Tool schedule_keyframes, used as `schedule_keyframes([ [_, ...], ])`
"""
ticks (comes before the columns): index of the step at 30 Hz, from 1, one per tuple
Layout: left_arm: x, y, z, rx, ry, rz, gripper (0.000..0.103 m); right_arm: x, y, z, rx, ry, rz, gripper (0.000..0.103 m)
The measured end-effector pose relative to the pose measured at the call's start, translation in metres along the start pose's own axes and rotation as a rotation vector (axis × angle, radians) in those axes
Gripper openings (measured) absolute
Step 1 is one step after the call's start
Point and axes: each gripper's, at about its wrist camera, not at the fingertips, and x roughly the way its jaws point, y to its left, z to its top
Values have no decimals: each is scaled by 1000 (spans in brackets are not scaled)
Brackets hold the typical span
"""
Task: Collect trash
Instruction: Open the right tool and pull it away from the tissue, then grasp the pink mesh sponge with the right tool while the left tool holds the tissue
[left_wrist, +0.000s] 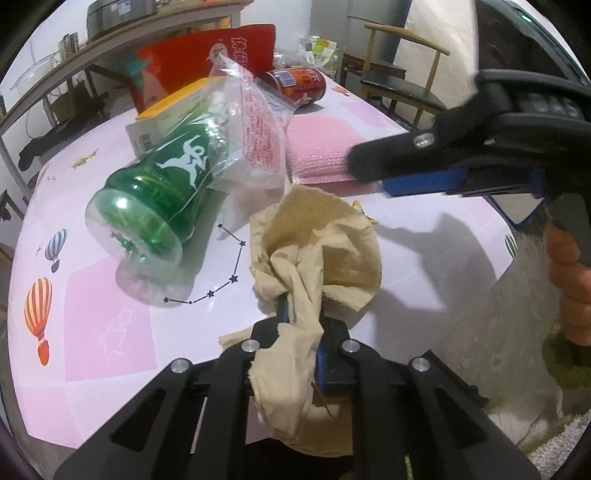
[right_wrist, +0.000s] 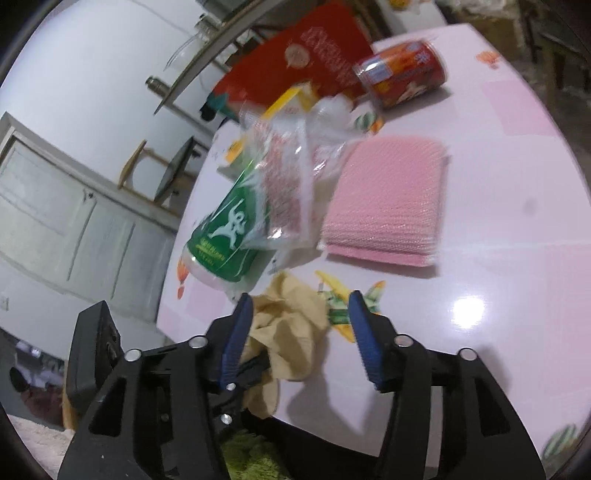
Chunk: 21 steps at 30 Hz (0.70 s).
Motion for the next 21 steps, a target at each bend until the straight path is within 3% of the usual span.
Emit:
schedule_keyframes([
  [8, -5, 20, -5, -82, -11, 2, 11, -37, -12, 4, 25, -142, -122, 75],
  [14, -9, 29, -6, -111, -15, -1, 11, -35, -16, 12, 40, -180, -244, 82],
  [21, -13, 33, -9, -143, -14, 13, 11, -25, -19, 25, 89, -201, -319, 86],
])
